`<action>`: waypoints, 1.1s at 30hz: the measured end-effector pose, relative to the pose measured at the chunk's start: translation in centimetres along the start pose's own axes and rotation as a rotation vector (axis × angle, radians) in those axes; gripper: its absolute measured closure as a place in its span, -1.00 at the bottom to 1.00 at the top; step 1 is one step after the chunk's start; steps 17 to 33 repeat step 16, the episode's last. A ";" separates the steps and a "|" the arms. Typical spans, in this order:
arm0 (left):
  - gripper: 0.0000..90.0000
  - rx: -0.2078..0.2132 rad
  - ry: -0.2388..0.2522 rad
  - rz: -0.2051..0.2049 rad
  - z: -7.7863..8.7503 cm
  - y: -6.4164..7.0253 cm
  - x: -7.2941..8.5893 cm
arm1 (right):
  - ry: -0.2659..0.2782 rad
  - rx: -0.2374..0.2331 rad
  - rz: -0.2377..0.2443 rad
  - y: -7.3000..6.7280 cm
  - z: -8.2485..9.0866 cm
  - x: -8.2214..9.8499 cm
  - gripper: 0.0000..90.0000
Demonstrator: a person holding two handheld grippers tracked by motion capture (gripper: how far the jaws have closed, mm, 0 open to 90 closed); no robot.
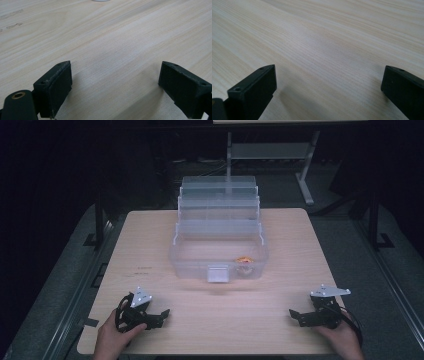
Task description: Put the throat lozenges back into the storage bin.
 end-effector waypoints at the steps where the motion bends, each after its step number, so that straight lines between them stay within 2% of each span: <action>1: -0.76 0.000 0.000 0.000 0.0 0.0 0.0 | 0.005 0.002 0.004 0.0 0.0 0.0 -1.00; 4: -0.76 0.000 0.000 0.000 0.0 0.0 0.0 | 0.000 0.044 0.042 -0.1 -0.2 0.2 -1.00; 33: -0.76 0.000 0.000 0.000 0.0 0.0 0.0 | 0.001 0.046 0.040 -0.1 -0.2 0.2 -1.00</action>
Point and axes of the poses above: each handheld gripper's, and its own axes: z roughly backward along the jaws, x roughly out of its underside, y roughly to its right, the point moved 1 cm from there along -z, roughly forward along the jaws, and after that the axes turned 10 degrees about z, right-handed, at the moved point
